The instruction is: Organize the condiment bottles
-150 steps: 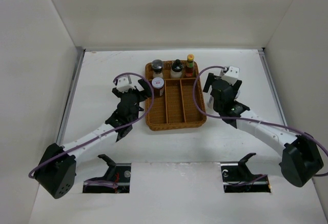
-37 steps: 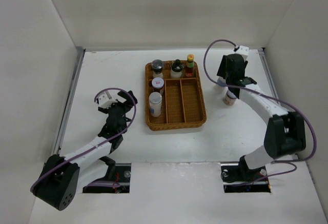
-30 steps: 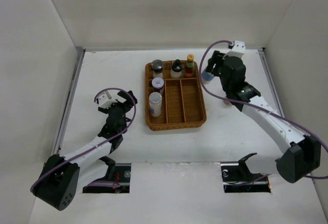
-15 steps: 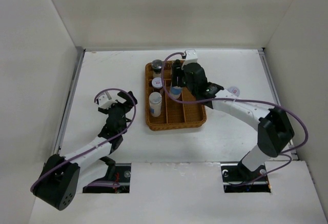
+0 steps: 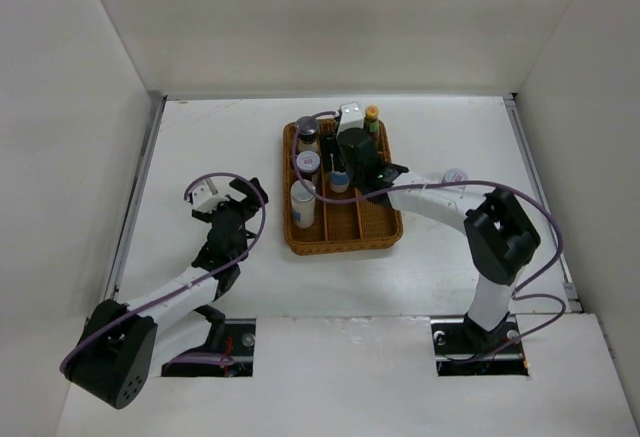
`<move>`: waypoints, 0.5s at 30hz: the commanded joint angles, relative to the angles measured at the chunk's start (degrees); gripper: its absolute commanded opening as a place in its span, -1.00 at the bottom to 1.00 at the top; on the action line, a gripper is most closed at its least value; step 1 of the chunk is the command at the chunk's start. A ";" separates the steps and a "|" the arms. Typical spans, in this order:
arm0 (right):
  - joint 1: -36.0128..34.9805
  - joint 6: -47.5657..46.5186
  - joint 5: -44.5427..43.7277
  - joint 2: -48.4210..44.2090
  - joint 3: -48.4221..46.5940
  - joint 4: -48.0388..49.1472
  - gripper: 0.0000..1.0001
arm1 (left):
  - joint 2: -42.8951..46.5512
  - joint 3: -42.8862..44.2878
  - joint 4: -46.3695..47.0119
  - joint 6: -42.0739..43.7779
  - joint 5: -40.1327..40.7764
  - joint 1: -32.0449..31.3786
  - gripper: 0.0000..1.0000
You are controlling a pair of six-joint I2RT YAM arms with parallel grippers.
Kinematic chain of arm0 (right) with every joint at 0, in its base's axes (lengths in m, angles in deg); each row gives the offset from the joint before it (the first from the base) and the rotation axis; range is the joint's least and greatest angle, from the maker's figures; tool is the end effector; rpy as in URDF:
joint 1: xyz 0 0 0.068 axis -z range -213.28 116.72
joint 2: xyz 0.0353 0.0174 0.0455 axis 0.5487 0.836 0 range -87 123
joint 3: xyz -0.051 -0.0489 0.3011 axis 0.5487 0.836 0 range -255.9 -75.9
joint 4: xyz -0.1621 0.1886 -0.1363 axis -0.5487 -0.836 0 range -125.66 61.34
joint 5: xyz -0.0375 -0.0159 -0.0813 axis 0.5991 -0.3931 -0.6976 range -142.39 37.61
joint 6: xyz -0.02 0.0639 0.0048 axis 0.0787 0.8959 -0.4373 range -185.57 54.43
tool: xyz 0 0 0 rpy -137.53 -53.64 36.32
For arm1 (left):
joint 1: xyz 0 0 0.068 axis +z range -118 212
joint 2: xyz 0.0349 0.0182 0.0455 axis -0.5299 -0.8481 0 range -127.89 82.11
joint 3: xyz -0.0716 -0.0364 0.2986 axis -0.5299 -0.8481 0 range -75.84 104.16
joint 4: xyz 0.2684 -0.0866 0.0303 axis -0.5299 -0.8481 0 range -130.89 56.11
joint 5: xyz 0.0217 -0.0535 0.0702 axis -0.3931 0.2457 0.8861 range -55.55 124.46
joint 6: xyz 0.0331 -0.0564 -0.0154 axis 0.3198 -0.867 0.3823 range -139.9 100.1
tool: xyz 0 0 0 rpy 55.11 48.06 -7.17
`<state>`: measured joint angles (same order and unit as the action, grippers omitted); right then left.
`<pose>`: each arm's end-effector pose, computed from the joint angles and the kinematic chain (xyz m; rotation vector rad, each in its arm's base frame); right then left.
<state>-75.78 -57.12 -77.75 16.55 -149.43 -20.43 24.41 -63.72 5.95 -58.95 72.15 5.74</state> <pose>0.3597 0.2984 0.2788 -0.2787 1.8958 0.1670 0.1987 -0.0614 0.2068 -0.6632 1.5214 -0.3181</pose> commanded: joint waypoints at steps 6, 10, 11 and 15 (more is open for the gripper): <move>-0.79 1.65 -2.85 -18.08 4.34 3.81 1.00 | -0.23 -0.17 2.97 -0.50 -0.43 -0.15 1.00; 5.52 5.16 -7.22 -32.24 17.51 3.46 1.00 | 0.65 -0.25 2.97 -0.50 -0.87 -0.76 1.00; 8.59 6.48 -9.94 -35.05 20.94 2.85 1.00 | 0.82 -0.34 3.06 -0.59 -1.04 -0.94 1.00; 20.98 11.84 -16.29 -40.35 29.40 -4.51 1.00 | 0.04 -0.43 4.81 -0.85 -1.04 -1.12 1.00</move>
<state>-60.91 -50.56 -87.41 -24.41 -125.09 -18.49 24.20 -63.76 6.69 -58.99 71.69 4.95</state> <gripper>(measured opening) 0.998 0.997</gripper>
